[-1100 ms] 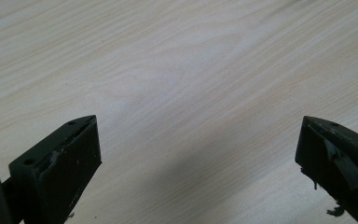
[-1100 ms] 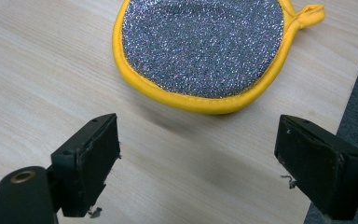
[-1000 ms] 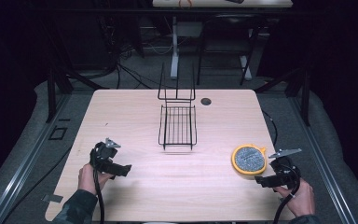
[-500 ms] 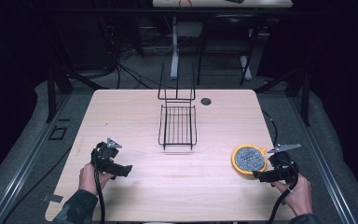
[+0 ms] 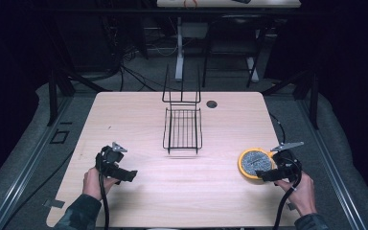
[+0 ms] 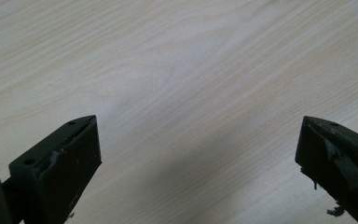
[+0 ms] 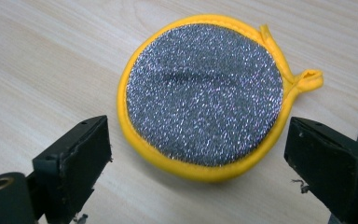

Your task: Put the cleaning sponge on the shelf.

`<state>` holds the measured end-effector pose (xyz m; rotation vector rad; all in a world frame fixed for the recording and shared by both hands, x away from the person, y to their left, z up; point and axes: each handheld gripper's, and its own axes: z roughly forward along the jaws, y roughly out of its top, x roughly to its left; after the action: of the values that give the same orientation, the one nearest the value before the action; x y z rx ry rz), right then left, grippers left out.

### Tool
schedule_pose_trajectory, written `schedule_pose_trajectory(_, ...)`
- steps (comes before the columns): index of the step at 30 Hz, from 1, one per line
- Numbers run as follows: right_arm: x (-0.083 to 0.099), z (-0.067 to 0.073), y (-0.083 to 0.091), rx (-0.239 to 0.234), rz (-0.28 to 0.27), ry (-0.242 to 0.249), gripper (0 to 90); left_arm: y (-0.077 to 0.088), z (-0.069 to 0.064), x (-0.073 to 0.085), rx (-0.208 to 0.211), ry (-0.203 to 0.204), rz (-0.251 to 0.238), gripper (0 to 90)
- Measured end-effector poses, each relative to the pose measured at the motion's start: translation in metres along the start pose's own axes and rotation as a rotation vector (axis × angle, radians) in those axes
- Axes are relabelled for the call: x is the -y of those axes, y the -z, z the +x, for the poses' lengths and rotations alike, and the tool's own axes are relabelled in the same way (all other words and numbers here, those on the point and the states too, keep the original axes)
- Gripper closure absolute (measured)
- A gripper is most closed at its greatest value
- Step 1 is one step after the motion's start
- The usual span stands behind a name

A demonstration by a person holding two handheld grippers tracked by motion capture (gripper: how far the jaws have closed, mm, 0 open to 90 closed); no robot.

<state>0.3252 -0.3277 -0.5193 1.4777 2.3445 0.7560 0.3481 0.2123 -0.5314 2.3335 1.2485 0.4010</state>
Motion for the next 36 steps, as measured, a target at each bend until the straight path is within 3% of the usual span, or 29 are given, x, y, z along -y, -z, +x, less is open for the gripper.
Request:
schedule_pose_trajectory(11,-0.018,-0.01,-0.022,-0.034,0.001,-0.011,14.6,-0.002,0.0,-0.001,0.0,-0.002,0.008,0.0)
schedule_pose_trajectory(16,-0.026,-0.013,-0.028,-0.029,-0.005,-0.017,20.4,-0.002,0.0,-0.001,0.001,-0.003,0.011,0.1)
schedule_pose_trajectory(20,-0.028,-0.017,-0.036,-0.039,0.022,-0.036,30.4,-0.002,0.0,0.0,0.002,-0.006,0.016,0.1)
schedule_pose_trajectory(24,-0.028,-0.018,-0.038,-0.018,0.033,-0.037,40.1,-0.002,0.0,0.0,0.001,-0.009,0.02,0.1)
schedule_pose_trajectory(25,-0.027,-0.019,-0.038,-0.011,0.034,-0.043,45.9,-0.002,0.0,0.0,0.002,-0.012,0.024,0.1)
schedule_pose_trajectory(36,-0.025,-0.018,-0.041,0.015,0.031,-0.027,71.0,-0.003,-0.001,0.0,0.001,-0.016,0.035,0.2)
